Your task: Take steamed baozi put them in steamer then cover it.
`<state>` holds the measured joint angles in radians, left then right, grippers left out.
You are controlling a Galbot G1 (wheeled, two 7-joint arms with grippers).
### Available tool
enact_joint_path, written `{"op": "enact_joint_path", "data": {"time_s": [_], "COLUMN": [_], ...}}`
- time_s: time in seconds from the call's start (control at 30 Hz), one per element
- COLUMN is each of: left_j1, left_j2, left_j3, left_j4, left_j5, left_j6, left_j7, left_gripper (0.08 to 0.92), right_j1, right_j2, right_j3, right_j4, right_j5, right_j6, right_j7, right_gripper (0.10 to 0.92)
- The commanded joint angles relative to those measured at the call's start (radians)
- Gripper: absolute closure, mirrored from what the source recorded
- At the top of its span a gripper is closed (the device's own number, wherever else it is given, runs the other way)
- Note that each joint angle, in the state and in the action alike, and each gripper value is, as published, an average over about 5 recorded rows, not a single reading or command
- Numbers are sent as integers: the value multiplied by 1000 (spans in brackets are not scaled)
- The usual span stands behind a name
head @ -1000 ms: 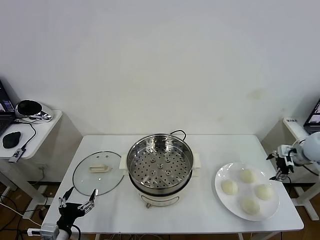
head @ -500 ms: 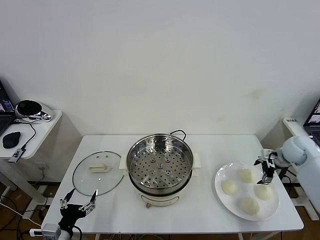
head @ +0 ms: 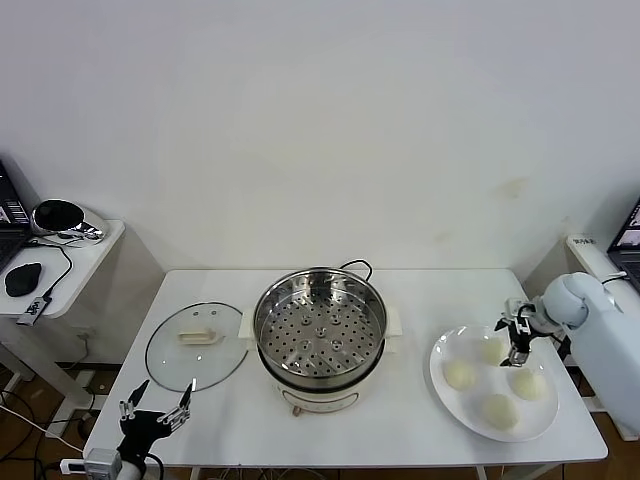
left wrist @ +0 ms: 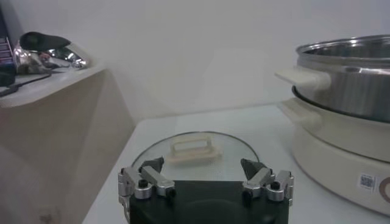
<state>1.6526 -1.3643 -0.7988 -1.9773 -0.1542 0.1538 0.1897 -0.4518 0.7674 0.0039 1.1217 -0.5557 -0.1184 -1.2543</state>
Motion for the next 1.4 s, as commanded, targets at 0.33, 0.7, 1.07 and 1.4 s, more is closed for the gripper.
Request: {"op": "enact_joint_path", "data": {"time_s": [0.33,0.7,1.07,1.4], "left_j1": [-4,-7,-8,-10], "left_j2": [0,-3,-5,-8], "left_j3": [0,3,8,15], "left_j4": [8,13,17,15], "left_j5": [0,1,2,6], "left_j6": [0,0,-1,-1], "left_j7": [-1,-2,-4,-11], "left_gripper": [177,177,177,177], "right_j1": [11,24,32,201], "right_j2": [27,39,19,-51], "right_j3": [-1,-5,6,-124], "right_j4": [-54,-77,-56,38], "right_j5": [-22,-10,13,178], "right_j6": [0,-10,-29,-75], "right_j7": [0,13,5,-42], "right_gripper": [207,419,448,454]}}
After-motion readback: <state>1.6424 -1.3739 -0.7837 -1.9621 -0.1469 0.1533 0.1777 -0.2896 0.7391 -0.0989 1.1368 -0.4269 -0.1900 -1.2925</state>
